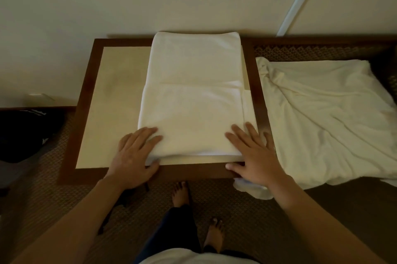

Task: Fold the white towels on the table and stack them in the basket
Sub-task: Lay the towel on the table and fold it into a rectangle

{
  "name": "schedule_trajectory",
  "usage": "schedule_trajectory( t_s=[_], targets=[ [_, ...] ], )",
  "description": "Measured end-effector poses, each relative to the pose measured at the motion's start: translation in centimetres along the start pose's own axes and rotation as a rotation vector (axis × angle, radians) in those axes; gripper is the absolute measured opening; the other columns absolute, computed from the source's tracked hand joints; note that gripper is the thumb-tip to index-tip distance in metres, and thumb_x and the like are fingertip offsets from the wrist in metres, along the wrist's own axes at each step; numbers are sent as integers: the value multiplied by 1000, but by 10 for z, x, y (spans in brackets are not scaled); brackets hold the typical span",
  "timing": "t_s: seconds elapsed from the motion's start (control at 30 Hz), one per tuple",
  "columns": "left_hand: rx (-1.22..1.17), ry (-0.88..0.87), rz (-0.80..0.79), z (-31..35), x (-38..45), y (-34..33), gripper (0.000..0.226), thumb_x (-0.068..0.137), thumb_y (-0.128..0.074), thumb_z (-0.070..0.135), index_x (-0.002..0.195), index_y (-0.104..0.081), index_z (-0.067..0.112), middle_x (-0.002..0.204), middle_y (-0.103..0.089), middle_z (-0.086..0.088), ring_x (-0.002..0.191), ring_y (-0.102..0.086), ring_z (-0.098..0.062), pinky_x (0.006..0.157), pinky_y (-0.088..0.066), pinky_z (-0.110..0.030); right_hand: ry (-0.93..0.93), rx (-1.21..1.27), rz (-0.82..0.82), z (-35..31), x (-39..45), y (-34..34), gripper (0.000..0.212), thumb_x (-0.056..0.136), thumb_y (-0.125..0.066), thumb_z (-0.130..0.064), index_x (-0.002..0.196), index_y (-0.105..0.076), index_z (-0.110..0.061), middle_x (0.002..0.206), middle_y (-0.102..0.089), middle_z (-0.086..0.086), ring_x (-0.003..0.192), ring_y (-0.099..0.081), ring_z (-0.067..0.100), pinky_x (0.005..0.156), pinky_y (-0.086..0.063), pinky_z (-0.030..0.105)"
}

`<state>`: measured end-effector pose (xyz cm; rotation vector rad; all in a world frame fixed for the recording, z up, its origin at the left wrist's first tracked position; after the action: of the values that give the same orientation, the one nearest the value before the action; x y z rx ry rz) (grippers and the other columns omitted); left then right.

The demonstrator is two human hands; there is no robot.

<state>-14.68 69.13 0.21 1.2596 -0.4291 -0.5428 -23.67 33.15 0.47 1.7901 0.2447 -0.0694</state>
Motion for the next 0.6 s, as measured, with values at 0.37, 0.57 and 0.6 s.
schedule_trajectory(
  t_s=[0.37,0.57,0.6],
  targets=[
    [-370,322,197,1,-22,35,38,83,-59,33,115,-71,18,108,-70,6,99,-63,-16,87,-50,-39,-61,410,169,10,-10,34,27,92,-74,-23,118,-68,-28,112,-72,-10,108,-65,15,105,-41,34],
    [-840,465,451,45,-43,68,17,91,-54,27,105,-62,31,96,-67,30,88,-62,10,66,-48,-8,-136,879,271,1,-46,82,17,90,-76,-19,105,-71,-22,95,-72,-17,88,-67,0,72,-49,11],
    [-853,472,495,52,-44,76,16,92,-54,27,105,-62,32,96,-66,32,88,-62,11,65,-48,-7,-135,914,305,-2,-48,91,15,91,-74,-16,106,-71,-17,96,-72,-16,88,-67,-1,71,-50,11]
  ],
)
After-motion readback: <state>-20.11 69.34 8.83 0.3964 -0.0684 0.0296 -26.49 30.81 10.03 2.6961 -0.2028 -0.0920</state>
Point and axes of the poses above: each hand's wrist, its own x-axis towards the middle knuckle, its own y-axis out of the back of the hand, z = x × y, the point moved 2 cm from there along x, towards the middle knuckle
